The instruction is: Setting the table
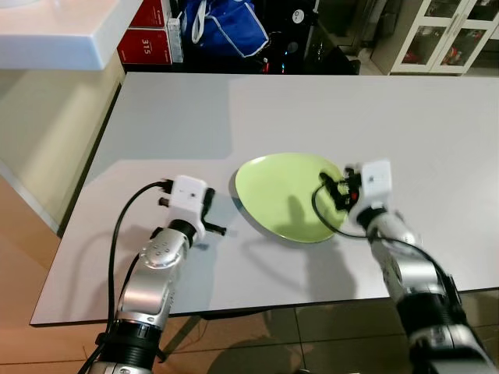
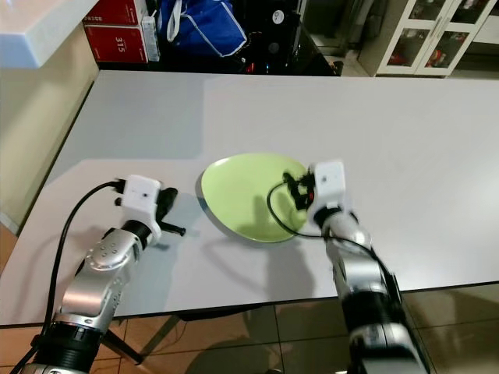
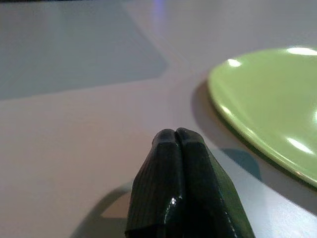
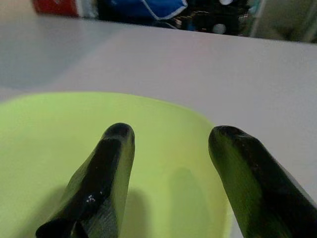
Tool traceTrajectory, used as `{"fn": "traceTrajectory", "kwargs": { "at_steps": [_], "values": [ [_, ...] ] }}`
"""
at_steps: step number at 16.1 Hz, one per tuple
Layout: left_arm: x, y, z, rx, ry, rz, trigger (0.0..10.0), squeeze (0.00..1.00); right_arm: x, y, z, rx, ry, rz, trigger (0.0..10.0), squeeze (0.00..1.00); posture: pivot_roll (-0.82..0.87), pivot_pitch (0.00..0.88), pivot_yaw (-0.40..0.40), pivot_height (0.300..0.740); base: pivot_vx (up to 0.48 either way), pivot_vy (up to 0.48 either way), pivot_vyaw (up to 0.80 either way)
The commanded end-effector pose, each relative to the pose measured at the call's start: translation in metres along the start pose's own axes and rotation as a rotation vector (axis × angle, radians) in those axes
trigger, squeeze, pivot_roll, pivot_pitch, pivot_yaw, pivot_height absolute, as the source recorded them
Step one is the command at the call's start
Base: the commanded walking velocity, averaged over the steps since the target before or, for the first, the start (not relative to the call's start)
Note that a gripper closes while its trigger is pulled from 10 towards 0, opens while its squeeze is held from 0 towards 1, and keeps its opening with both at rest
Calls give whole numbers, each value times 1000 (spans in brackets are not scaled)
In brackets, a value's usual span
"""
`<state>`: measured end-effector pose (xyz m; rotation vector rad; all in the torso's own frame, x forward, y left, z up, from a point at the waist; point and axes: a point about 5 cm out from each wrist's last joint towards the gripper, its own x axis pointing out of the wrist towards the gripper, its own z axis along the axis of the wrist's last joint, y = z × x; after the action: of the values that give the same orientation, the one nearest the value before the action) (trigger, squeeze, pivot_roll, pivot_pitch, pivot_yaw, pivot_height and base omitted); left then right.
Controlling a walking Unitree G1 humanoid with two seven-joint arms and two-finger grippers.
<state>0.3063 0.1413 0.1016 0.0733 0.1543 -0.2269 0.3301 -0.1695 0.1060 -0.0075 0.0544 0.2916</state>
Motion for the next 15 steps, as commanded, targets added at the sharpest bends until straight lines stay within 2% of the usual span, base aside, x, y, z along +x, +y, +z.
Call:
{"fn": "traceTrajectory", "kwargs": {
  "at_steps": [1, 4, 5, 8, 9, 10, 11, 13, 15],
  "values": [
    [2, 5, 2, -41, -14, 47, 10000, 0, 0, 1, 24, 45, -112, 33, 10000, 0, 92, 0, -24, 740, 0, 0, 0],
    [2, 15, 8, -65, -73, 116, 10000, 0, -8, 5, 32, 41, -203, 76, 10000, 0, 92, 0, -21, 740, 0, 0, 0],
    [2, 16, 15, -109, -139, 99, 10000, 0, -15, 11, 25, 40, -181, 127, 10000, 0, 89, 0, -19, 740, 0, 0, 0],
    [-2, 16, 15, -106, -136, 91, 10000, 0, -29, 19, 8, 14, -142, 159, 10000, 0, 77, 0, -14, 740, 0, 0, 0],
    [-4, 14, 15, -120, -132, 71, 10000, 0, -34, 21, -3, 6, -105, 156, 10000, 0, 79, 0, -13, 740, 0, 0, 0],
    [-7, 8, 15, -111, -134, 28, 10000, 0, -42, 26, -21, 15, -25, 162, 10000, 0, 80, 0, -12, 740, 0, 0, 0],
    [-14, 6, 8, -67, -113, -8, 10000, 0, -48, 28, -40, 14, 61, 163, 10000, 0, 80, 0, -10, 740, 0, 0, 0],
    [-24, 9, -9, -30, -50, -36, 10000, 0, -53, 29, -57, -3, 138, 155, 10000, 0, 84, 0, -4, 740, 0, 0, 0],
    [-28, 13, -18, -26, -10, -41, 10000, 0, -54, 30, -61, -11, 148, 154, 10000, 0, 85, 0, 3, 740, 0, 0, 0]
  ]
}}
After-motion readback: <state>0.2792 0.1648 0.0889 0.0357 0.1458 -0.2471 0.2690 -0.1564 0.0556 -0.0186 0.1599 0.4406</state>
